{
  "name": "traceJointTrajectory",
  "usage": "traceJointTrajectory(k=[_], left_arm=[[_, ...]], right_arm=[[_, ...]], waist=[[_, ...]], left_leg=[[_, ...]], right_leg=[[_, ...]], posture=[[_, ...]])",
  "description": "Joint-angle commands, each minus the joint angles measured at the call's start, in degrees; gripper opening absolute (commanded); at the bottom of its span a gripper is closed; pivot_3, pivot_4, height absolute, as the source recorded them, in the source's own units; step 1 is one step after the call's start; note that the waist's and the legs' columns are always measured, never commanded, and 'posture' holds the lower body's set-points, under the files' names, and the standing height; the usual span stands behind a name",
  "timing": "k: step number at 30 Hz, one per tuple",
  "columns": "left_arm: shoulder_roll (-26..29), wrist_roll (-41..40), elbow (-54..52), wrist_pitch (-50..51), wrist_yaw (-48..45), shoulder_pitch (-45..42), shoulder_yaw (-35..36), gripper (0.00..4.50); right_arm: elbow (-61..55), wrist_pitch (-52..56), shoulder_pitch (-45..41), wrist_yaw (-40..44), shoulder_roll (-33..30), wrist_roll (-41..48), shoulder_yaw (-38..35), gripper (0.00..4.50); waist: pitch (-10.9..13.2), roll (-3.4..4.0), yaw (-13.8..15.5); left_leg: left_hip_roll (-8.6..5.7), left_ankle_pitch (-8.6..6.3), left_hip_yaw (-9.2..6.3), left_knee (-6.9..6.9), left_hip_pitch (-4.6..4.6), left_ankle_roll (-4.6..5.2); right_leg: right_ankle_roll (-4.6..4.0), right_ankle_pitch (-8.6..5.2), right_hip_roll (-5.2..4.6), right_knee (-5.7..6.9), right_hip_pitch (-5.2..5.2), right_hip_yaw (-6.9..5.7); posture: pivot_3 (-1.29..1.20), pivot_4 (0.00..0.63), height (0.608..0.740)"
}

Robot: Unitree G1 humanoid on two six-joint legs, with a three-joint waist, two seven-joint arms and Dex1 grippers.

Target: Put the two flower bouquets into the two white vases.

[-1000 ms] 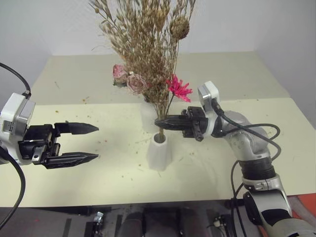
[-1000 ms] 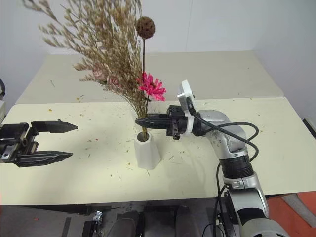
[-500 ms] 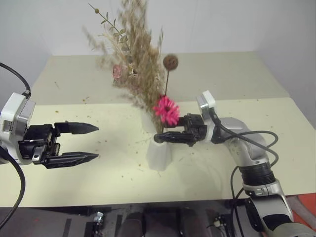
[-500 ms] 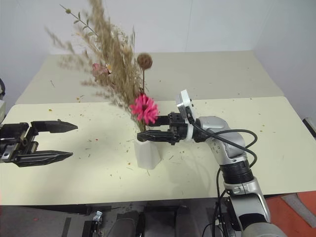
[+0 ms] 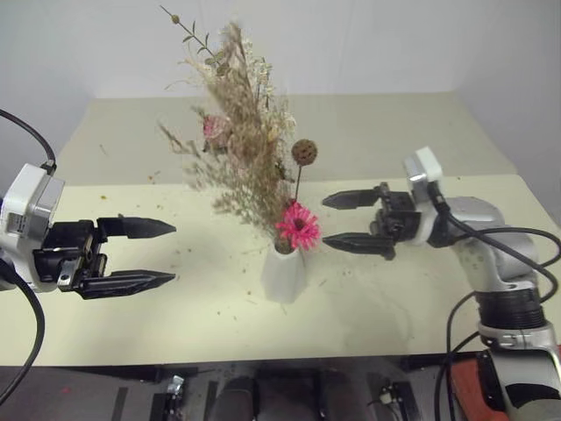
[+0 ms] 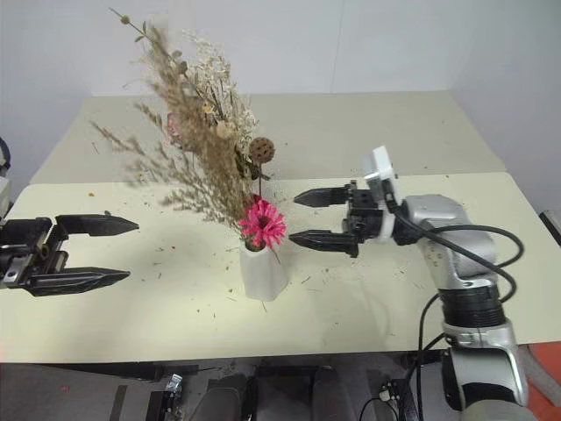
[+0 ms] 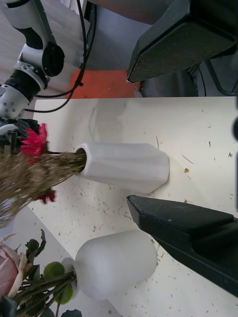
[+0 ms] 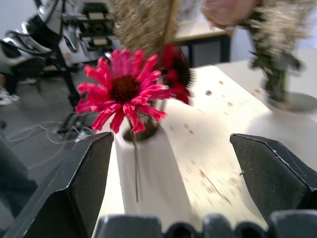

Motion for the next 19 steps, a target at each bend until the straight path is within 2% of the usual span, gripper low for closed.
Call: traceJointTrajectory(k=[1, 12, 19], left_arm=[[0.36, -0.20, -0.74, -0.37, -0.04, 0.07, 0.70, 3.90], [-0.62, -0.14, -1.32, -0.66, 1.25, 1.28, 1.57, 3.90], [-2.85, -0.63, -4.03, -0.29, 3.32, 6.02, 4.43, 3.90]], right_arm=[[0.80, -2.15, 0.00, 1.75, -2.38, -0.36, -2.14, 4.48], [6.52, -6.19, 1.05, 3.34, -5.19, -3.93, -1.72, 4.48], [7.51, -6.10, 2.58, 3.93, -7.09, -4.74, -2.18, 4.48]], waist=[[0.00, 0.00, -0.12], [0.00, 0.00, -0.10], [0.00, -0.01, 0.03]], left_leg=[[0.00, 0.00, 0.01, 0.00, 0.00, 0.00], [0.03, 0.00, 0.05, 0.00, 0.04, 0.00], [0.05, 0.00, 0.06, 0.00, 0.04, 0.00]], right_leg=[[0.00, 0.00, 0.00, 0.00, 0.00, 0.01], [0.00, 0.00, 0.01, 0.01, 0.01, 0.02], [0.00, 0.00, 0.00, 0.00, 0.02, 0.02]], posture=[[0.00, 0.150, 0.740], [0.00, 0.150, 0.740], [0.00, 0.150, 0.740]])
